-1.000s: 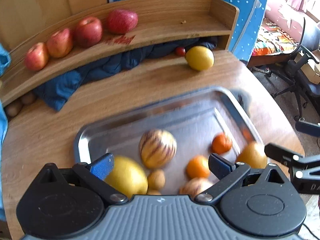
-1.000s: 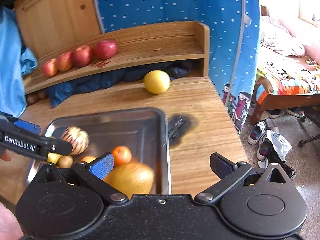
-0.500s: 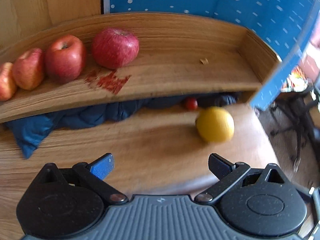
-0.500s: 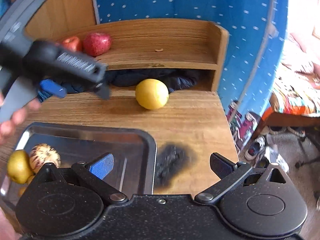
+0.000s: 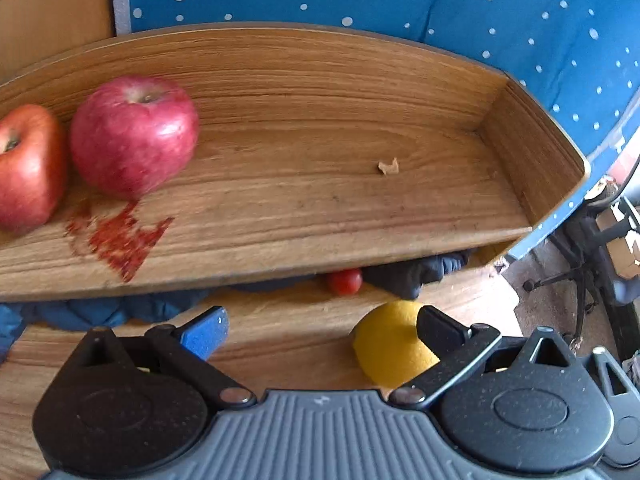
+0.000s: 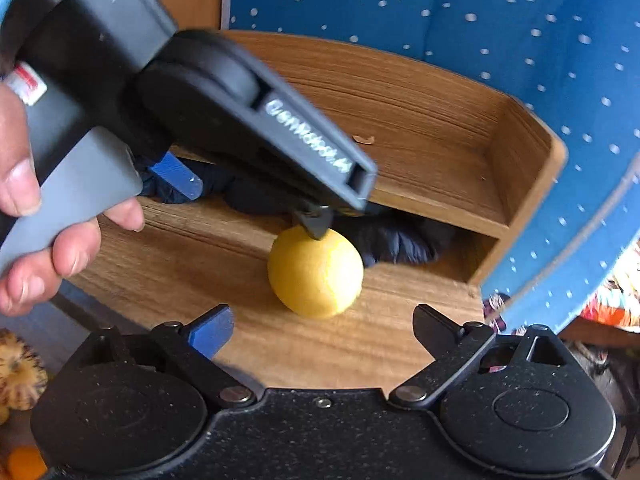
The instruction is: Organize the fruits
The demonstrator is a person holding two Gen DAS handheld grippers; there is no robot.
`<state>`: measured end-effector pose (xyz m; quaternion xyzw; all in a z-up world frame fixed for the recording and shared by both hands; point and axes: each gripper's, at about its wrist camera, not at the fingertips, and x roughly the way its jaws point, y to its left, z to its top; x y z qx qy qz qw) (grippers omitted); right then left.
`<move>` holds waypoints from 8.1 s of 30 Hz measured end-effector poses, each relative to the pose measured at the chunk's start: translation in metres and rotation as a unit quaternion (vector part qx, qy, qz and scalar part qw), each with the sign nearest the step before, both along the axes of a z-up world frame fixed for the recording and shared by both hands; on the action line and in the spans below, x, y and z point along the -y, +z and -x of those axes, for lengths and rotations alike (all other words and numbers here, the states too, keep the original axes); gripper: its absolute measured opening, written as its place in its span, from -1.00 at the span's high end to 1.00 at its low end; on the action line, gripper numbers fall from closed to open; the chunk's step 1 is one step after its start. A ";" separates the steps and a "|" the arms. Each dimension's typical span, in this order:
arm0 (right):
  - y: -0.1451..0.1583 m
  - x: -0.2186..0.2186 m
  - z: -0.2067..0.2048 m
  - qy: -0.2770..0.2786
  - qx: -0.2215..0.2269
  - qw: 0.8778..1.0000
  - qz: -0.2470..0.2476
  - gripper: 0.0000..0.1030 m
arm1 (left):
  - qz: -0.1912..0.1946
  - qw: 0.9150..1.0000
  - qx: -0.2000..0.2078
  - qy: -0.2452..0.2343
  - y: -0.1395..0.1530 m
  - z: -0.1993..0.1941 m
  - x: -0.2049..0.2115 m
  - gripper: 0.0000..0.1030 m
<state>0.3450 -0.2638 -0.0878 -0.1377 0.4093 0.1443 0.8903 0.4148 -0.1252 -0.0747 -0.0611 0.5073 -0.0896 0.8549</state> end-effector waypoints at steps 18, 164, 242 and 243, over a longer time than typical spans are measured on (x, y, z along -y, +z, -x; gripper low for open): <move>-0.024 -0.011 -0.037 0.035 0.024 0.999 0.014 -0.18 | 0.042 0.999 -0.023 0.024 -0.009 -0.020 -0.006 -0.98; 0.091 -0.025 0.253 -0.004 0.053 0.993 -0.104 -0.99 | -0.097 0.984 0.096 0.119 0.057 0.361 -0.117 -0.99; 0.072 -0.055 0.300 -0.059 0.011 0.994 -0.091 -0.99 | -0.079 0.986 0.103 0.107 0.048 0.409 -0.148 -0.99; 0.072 -0.055 0.300 -0.059 0.010 0.994 -0.091 -0.99 | -0.079 0.985 0.104 0.109 0.048 0.409 -0.148 -0.99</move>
